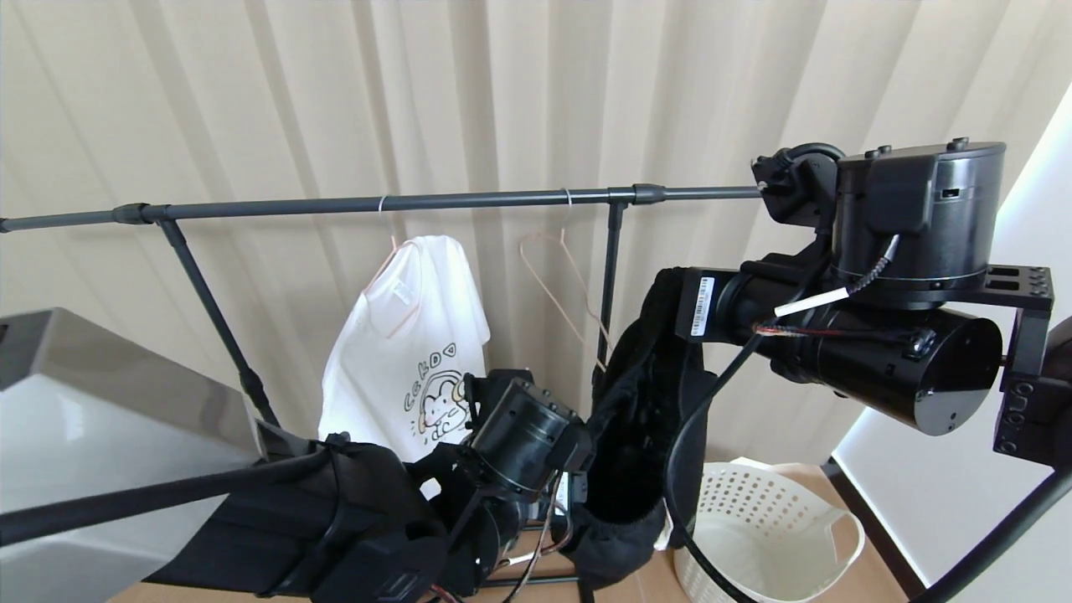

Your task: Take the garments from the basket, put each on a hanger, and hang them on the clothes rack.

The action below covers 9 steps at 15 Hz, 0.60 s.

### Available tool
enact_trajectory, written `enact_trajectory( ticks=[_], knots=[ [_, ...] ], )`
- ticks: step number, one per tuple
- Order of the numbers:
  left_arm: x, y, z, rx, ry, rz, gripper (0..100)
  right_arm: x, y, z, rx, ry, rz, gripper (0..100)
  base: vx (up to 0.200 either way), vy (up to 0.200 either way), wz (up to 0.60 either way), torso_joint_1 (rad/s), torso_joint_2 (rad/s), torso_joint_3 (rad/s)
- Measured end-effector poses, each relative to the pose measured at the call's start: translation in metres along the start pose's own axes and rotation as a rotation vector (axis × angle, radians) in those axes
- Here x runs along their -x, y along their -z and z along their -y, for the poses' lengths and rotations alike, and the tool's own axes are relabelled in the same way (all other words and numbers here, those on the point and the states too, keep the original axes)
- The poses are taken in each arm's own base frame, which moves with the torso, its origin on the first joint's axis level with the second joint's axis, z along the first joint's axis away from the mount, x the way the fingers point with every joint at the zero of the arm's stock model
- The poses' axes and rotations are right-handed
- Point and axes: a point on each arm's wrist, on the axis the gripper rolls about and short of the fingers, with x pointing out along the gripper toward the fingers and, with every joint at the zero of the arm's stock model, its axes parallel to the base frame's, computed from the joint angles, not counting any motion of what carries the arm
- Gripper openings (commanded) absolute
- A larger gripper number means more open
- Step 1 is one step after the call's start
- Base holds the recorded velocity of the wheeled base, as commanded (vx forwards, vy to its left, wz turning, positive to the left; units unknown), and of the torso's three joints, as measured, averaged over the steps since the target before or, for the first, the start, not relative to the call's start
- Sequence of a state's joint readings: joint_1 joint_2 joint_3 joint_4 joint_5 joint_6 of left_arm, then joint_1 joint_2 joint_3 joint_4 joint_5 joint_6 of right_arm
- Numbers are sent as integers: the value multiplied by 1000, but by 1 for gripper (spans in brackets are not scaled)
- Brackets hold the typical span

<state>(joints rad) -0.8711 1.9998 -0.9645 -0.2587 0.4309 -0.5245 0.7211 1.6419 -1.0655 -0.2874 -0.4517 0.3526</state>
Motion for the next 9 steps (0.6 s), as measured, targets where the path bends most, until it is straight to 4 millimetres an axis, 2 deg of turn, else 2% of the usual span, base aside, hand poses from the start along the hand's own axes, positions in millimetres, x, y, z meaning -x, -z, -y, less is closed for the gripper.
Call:
enact_trajectory(
  ticks=[5, 6, 9],
  knots=[
    [-7, 18, 4, -40, -5, -46, 100, 6, -5, 2, -6, -5, 15, 0, 0, 0, 0, 0, 0, 0],
    [-9, 20, 5, -42, -7, -51, 0, 7, -6, 2, -6, -6, 17, 0, 0, 0, 0, 0, 0, 0],
    [-10, 22, 5, -48, -17, -57, 0, 7, -11, 10, -12, 15, 30, 0, 0, 0, 0, 0, 0, 0]
  ],
)
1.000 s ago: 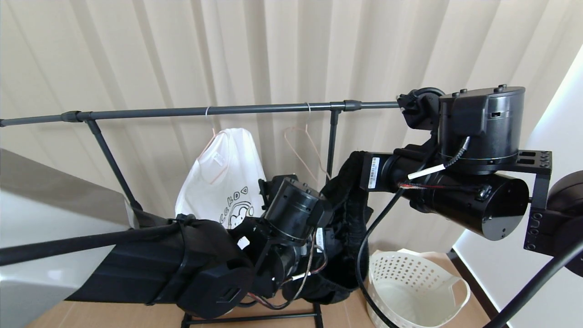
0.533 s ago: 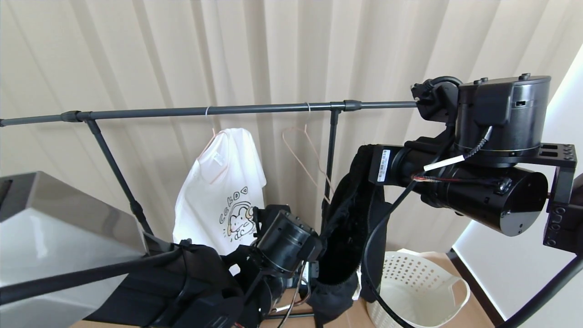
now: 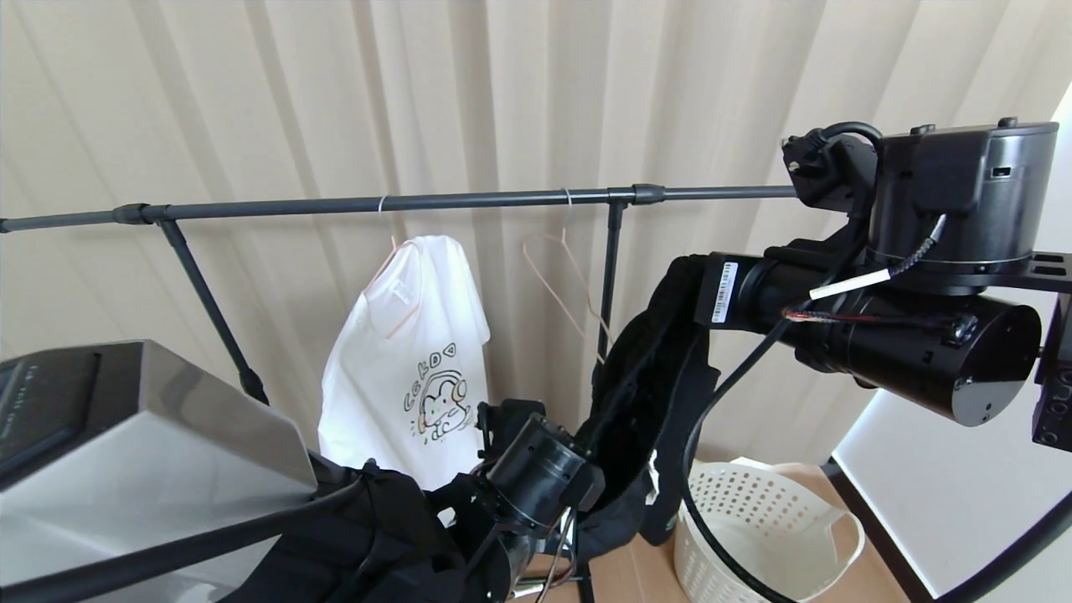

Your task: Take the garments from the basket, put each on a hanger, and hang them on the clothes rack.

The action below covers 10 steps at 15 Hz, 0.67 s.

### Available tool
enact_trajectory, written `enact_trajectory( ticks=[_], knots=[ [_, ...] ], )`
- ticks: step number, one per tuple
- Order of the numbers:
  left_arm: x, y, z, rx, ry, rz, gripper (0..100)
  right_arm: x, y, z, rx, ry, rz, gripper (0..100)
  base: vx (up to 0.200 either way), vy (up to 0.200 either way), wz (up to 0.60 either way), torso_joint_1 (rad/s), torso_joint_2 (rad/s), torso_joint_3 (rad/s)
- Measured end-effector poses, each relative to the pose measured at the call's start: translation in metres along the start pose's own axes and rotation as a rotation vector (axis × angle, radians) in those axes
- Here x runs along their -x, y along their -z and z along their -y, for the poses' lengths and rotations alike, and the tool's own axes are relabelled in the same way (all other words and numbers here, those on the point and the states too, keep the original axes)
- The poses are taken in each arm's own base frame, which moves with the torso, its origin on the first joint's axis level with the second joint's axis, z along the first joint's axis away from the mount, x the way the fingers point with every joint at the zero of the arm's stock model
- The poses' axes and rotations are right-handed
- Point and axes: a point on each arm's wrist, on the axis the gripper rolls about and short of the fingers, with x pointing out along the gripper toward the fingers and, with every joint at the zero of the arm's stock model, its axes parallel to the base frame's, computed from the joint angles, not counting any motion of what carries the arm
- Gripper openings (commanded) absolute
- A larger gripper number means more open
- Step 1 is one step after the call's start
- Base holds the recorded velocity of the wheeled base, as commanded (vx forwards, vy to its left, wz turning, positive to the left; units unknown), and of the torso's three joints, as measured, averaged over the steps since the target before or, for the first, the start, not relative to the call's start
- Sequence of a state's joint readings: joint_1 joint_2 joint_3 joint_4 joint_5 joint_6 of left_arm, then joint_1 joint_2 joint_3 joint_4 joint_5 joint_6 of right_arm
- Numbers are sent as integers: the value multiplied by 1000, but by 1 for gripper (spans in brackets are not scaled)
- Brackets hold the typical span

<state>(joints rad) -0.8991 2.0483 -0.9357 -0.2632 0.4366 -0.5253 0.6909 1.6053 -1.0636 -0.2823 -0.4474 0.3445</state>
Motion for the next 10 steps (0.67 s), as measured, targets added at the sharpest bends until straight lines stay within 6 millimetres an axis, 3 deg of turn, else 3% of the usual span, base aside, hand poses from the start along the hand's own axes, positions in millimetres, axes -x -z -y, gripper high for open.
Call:
enact_trajectory(
  ticks=[3, 6, 10],
  knots=[
    [16, -14, -8, 8, -12, 52, 0, -5, -1, 14, 53, 42, -1, 0, 0, 0, 0, 0, 0, 0],
    [41, -53, -34, 17, -28, 166, 0, -6, 11, 21, 135, 64, -41, 0, 0, 0, 0, 0, 0, 0],
    [83, -99, -59, 30, -71, 241, 0, -1, 43, 34, 367, 73, -150, 0, 0, 0, 0, 0, 0, 0]
  ],
)
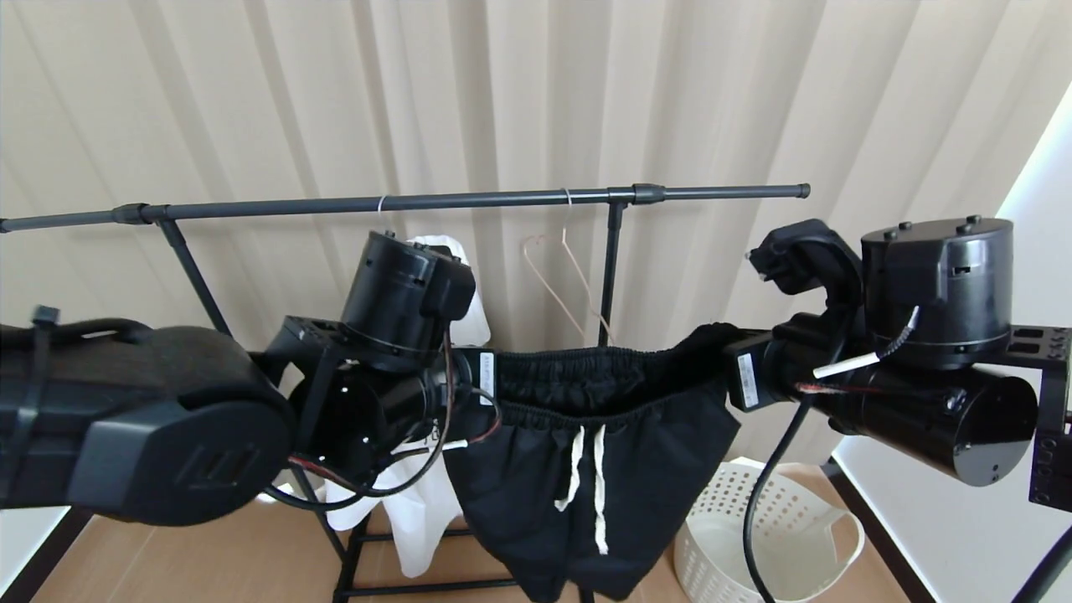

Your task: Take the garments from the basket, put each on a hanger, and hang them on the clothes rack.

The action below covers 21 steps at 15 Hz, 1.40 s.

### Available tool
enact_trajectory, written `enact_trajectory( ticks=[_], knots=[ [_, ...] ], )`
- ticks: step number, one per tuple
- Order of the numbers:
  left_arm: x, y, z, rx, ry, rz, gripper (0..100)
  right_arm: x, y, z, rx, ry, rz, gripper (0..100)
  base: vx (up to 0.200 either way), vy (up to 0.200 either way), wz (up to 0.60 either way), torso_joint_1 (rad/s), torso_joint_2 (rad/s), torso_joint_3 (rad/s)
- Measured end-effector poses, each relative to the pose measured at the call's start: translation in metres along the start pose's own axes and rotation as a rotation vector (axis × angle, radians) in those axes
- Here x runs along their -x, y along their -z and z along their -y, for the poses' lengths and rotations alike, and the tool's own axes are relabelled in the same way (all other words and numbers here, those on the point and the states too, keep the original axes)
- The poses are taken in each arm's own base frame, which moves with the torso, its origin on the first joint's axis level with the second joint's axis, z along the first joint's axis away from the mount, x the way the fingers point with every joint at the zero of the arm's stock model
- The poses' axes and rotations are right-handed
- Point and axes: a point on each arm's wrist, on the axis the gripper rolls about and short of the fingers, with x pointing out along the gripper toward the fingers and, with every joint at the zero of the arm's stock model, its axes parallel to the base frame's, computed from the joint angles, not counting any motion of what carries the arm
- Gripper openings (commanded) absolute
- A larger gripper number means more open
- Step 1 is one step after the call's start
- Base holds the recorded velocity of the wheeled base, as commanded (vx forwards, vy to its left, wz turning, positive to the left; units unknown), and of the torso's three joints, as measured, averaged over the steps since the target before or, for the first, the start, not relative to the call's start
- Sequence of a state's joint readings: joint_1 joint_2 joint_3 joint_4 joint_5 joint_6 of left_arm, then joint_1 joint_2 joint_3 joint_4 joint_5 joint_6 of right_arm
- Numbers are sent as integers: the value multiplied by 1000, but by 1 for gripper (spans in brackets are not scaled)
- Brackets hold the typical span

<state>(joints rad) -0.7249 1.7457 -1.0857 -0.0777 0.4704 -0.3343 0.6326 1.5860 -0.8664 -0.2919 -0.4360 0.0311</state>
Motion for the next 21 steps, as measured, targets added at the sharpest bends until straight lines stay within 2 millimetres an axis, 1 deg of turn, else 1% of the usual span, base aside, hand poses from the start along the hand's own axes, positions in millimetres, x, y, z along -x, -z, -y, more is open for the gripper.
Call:
enact_trajectory(
  ticks=[2, 5, 8, 10, 11, 13, 15, 17, 19, 21],
  knots=[
    [14, -11, -7, -13, -44, -15, 0, 0, 12, 0, 49, -8, -34, 0, 0, 0, 0, 0, 0, 0],
    [24, -17, -16, 3, -90, 11, 0, -2, 13, 6, 41, 11, -39, 0, 0, 0, 0, 0, 0, 0],
    [32, -14, -35, 19, -126, 11, 0, -11, 8, 28, -1, 46, -39, 0, 0, 0, 0, 0, 0, 0],
    [35, -9, -45, 24, -148, 2, 0, -16, 5, 45, -29, 70, -41, 0, 0, 0, 0, 0, 0, 0],
    [37, -6, -48, 24, -156, -5, 0, -18, 3, 53, -42, 80, -40, 0, 0, 0, 0, 0, 0, 0],
    [39, -6, -50, 26, -155, -2, 0, -20, 2, 62, -56, 93, -40, 0, 0, 0, 0, 0, 0, 0],
    [40, -12, -48, 29, -147, 14, 0, -20, 3, 63, -55, 99, -44, 0, 0, 0, 0, 0, 0, 0],
    [33, -25, -42, 37, -135, 42, 0, -17, 7, 58, -17, 79, -55, 0, 0, 0, 0, 0, 0, 0],
    [25, -44, -32, 54, -120, 82, 0, -8, 11, 49, 40, 45, -55, 0, 0, 0, 0, 0, 0, 0],
    [13, -70, -20, 78, -101, 142, 0, 9, 17, 36, 127, -33, -45, 0, 0, 0, 0, 0, 0, 0]
  ],
)
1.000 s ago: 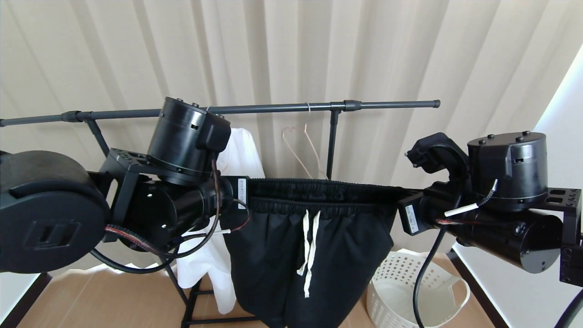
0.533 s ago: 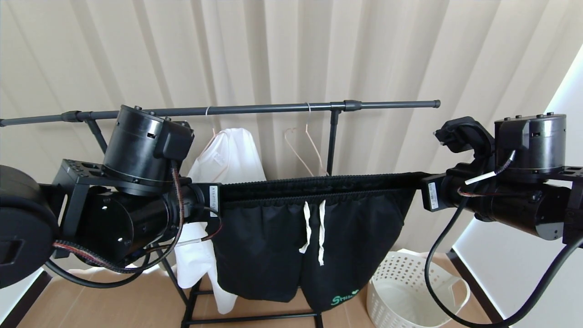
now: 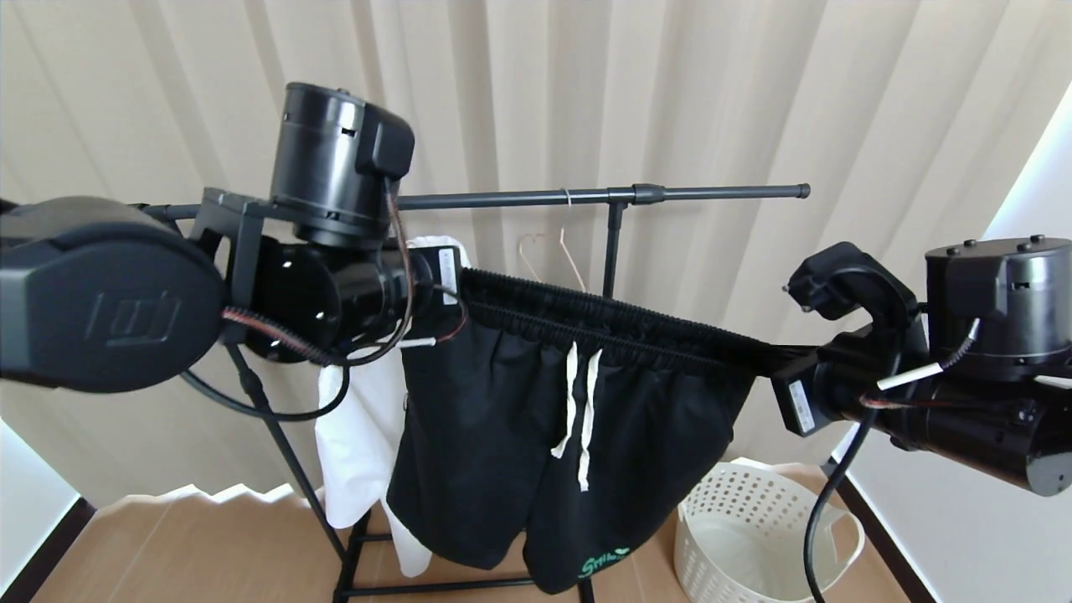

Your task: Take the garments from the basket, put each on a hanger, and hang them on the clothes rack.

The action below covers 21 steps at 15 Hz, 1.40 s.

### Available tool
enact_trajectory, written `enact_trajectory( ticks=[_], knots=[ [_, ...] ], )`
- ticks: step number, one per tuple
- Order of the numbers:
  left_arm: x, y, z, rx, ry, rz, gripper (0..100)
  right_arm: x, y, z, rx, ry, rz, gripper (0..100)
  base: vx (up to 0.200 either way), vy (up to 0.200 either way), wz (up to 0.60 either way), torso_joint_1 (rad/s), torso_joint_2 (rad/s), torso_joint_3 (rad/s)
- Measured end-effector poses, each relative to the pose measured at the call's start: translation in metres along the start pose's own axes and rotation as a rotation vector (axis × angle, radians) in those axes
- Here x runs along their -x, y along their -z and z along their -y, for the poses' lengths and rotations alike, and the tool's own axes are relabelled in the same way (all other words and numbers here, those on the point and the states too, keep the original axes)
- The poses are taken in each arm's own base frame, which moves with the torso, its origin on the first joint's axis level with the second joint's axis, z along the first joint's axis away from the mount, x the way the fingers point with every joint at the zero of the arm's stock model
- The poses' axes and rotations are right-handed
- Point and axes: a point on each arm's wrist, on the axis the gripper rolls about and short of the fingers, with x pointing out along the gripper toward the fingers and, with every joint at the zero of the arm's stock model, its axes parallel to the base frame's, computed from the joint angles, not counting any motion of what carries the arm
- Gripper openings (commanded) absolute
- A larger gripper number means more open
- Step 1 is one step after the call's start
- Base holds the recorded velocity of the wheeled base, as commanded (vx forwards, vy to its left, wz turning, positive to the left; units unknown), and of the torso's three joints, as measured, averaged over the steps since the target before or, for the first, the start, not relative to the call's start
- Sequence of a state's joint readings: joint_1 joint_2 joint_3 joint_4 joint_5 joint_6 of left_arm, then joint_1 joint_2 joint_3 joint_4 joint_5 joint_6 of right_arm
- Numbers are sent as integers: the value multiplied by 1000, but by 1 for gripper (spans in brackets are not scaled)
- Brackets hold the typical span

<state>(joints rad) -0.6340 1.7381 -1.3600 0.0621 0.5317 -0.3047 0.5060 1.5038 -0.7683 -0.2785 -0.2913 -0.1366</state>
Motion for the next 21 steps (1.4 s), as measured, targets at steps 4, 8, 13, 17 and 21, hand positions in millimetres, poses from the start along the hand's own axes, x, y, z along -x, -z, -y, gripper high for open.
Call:
enact_trajectory(
  ticks=[4, 8, 13, 17, 21],
  knots=[
    [-28, -42, 30, 64, 39, 125, 0, 38, 13, -34, 154, -279, 20, 0, 0, 0, 0, 0, 0, 0],
    [-46, -62, 51, 92, 155, 181, 0, 62, 10, -78, 33, -504, 45, 0, 0, 0, 0, 0, 0, 0],
    [-52, -59, 60, 83, 201, 175, 0, 58, -18, -122, -234, -612, 65, 0, 0, 0, 0, 0, 0, 0],
    [-53, -59, 61, 81, 201, 174, 0, 54, -19, -128, -233, -613, 58, 0, 0, 0, 0, 0, 0, 0],
    [-53, -56, 55, 42, 178, 127, 0, 51, -6, -119, -92, -569, 5, 0, 0, 0, 0, 0, 0, 0]
  ],
)
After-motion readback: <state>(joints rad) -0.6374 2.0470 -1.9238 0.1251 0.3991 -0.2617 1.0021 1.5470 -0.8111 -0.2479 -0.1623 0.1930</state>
